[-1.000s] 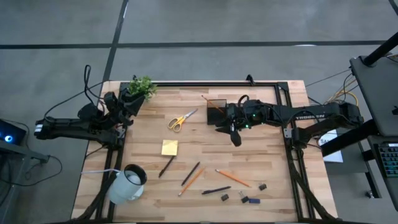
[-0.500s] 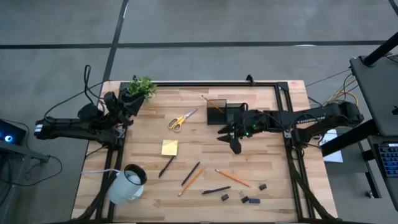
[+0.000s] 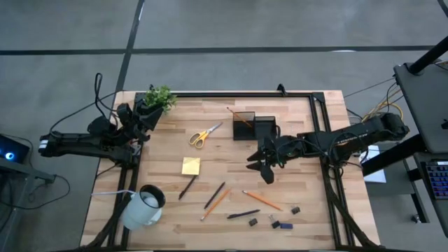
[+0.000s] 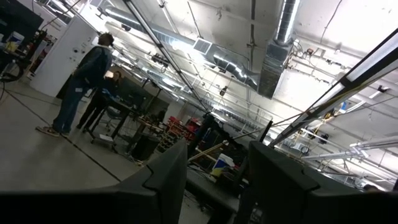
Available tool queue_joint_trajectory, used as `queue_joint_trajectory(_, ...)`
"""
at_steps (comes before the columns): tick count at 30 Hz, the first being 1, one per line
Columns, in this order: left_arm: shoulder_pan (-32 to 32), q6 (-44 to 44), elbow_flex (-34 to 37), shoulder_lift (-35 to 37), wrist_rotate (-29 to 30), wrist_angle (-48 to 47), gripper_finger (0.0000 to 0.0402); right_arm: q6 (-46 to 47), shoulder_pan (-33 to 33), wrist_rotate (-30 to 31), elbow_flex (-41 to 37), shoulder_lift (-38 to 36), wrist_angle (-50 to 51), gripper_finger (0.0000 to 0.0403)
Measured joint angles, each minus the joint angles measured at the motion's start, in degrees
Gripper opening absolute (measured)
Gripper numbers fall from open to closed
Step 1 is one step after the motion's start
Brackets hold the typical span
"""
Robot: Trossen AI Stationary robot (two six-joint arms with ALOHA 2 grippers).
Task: Pick and place office supplies into organizer
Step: Put the right pencil into the desk organizer
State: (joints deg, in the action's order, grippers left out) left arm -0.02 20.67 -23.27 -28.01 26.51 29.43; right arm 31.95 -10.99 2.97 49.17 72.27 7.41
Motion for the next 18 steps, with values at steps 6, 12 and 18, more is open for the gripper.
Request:
queue_joint_trajectory(6, 0.0, 0.0, 0.0, 0.0, -0.01, 0.0, 0.0157, 3.35, -3.78, 3.05, 0.0, 0.0, 1.01, 0.0145)
queue_joint_trajectory(12, -0.01, -0.02, 0.0, 0.0, -0.01, -0.02, 0.0157, 5.34, -7.11, 4.6, 0.0, 0.0, 1.25, 0.0145)
queue_joint_trajectory(18, 0.01, -0.01, 0.0, 0.02, -0.01, -0.12, 0.0157, 8.78, -10.11, 6.23, 0.0, 0.39, 2.07, 0.0145)
